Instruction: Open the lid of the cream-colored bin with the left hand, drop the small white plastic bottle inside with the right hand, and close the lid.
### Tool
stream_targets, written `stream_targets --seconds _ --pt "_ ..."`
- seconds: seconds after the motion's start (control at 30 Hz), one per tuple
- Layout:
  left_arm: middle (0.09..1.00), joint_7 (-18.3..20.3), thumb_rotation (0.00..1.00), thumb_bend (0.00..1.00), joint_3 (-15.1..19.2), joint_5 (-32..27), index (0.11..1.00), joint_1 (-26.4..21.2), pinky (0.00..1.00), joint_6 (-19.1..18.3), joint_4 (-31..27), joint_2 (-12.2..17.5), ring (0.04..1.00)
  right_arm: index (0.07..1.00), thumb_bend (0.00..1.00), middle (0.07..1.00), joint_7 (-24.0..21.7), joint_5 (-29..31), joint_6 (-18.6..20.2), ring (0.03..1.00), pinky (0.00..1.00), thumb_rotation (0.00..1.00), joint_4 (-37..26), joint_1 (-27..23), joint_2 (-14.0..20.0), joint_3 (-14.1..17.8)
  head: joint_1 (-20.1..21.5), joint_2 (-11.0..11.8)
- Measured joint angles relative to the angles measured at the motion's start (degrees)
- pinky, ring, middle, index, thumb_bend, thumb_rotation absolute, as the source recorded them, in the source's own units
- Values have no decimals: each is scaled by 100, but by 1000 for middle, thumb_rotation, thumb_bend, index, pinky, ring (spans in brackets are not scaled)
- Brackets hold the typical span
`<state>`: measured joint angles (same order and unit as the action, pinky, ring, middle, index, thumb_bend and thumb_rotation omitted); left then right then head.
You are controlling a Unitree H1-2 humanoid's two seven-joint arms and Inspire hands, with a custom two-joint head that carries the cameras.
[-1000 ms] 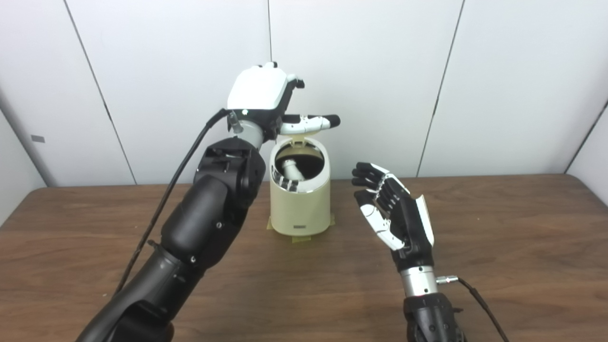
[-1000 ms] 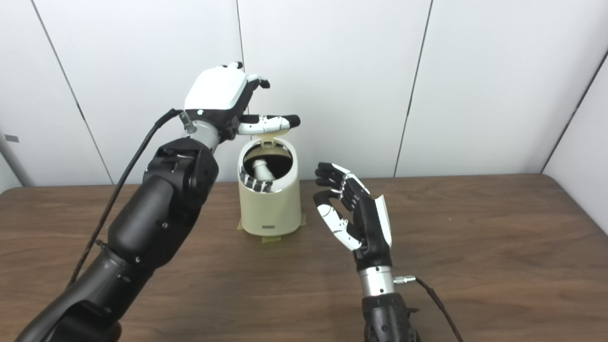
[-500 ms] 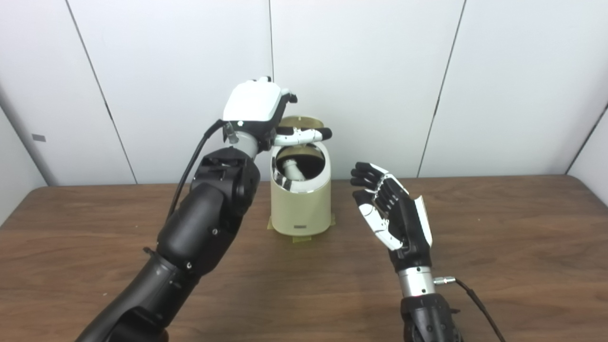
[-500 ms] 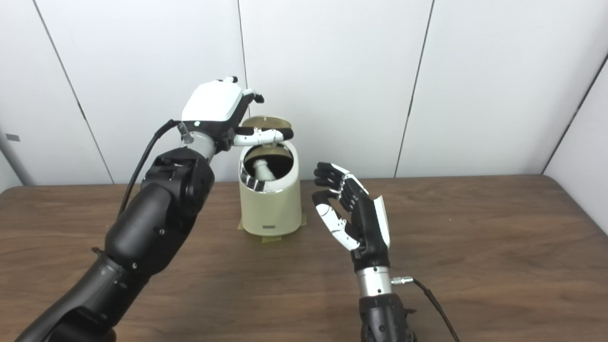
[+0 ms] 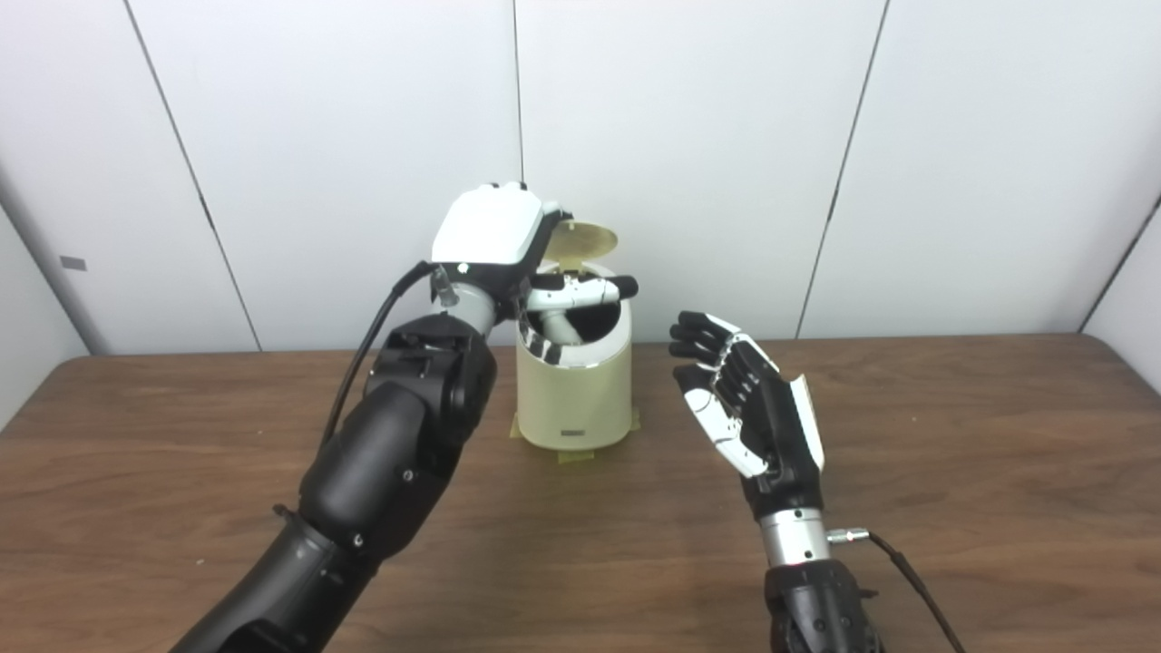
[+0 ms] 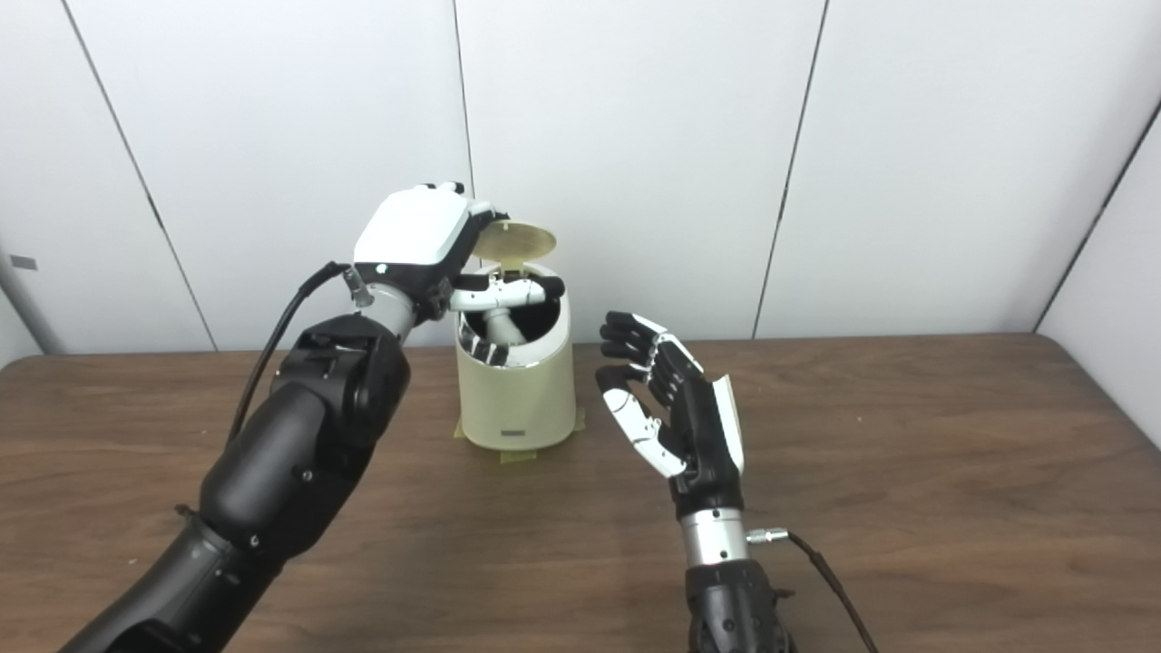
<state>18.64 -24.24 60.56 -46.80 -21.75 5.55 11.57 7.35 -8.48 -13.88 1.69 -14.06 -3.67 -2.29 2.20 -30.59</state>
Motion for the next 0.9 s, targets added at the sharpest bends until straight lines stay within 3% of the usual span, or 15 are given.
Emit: stream_targets --seconds 0.4,0.9 --pt "868 -9 995 866 -100 120 834 22 1000 67 -2 15 979 736 266 738 3 -23 16 722 635 553 -6 0 -16 -1 0 -26" --pt "873 156 971 880 -289 436 843 465 1000 189 -257 91 985 734 270 735 5 -83 92 725 647 532 -146 8 -105 -7 35 -123"
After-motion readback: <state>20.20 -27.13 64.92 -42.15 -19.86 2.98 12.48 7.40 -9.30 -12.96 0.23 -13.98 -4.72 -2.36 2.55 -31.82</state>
